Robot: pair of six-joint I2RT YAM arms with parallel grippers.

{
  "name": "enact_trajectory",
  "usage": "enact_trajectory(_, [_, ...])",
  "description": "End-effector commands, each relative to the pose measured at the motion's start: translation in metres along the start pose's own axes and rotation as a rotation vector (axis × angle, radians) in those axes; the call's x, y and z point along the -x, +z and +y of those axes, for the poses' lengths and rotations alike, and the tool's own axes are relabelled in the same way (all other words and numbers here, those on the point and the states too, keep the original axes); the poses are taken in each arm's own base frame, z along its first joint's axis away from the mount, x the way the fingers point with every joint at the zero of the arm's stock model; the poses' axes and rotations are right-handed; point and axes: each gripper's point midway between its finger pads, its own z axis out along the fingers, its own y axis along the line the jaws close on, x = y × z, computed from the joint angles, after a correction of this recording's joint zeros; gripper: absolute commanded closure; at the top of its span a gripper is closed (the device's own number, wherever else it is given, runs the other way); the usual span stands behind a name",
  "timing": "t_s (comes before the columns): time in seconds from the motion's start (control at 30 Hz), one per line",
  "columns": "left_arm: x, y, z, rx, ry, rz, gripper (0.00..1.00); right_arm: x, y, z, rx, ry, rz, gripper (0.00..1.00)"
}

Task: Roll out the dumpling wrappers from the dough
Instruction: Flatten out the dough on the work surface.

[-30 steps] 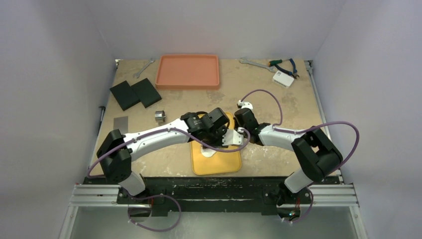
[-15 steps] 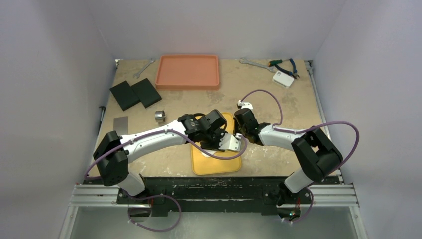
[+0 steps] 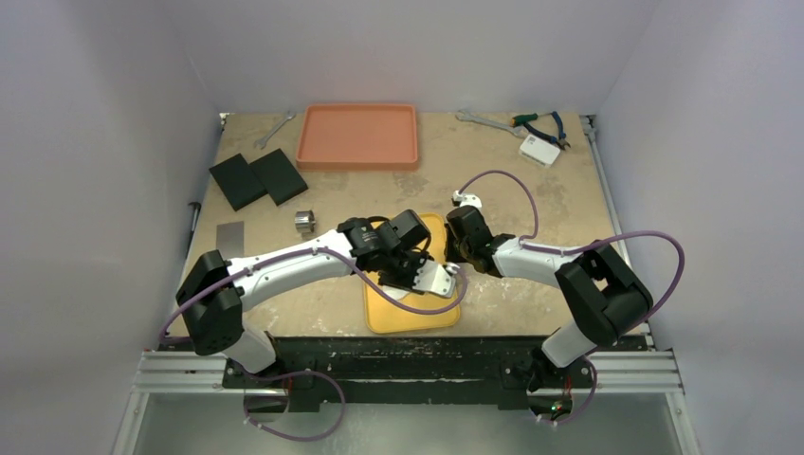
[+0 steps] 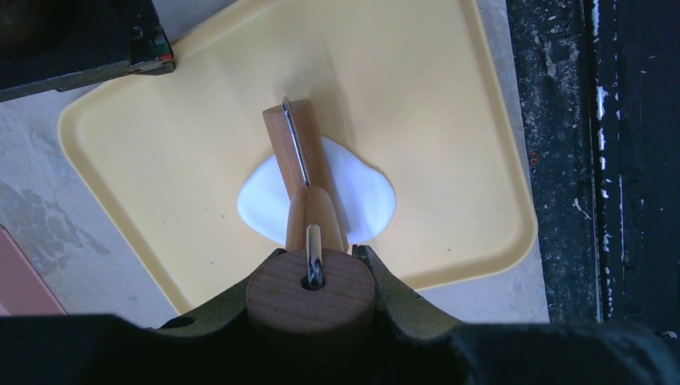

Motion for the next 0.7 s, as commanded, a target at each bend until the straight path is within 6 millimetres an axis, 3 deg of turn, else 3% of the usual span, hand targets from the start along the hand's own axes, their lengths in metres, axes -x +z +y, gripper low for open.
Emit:
enact_trajectory(0.0, [-0.043, 0.004, -0.112, -0.459, -0.113, 0.135, 1.0, -0.005, 0.002, -0.003, -0.016, -0.025, 0.022, 1.0])
enact_trajectory(0.67, [-0.037, -0.009, -0.119, -0.477, -0.06, 0.089, 1.0, -0.006, 0.002, -0.003, -0.016, -0.023, 0.023, 1.0])
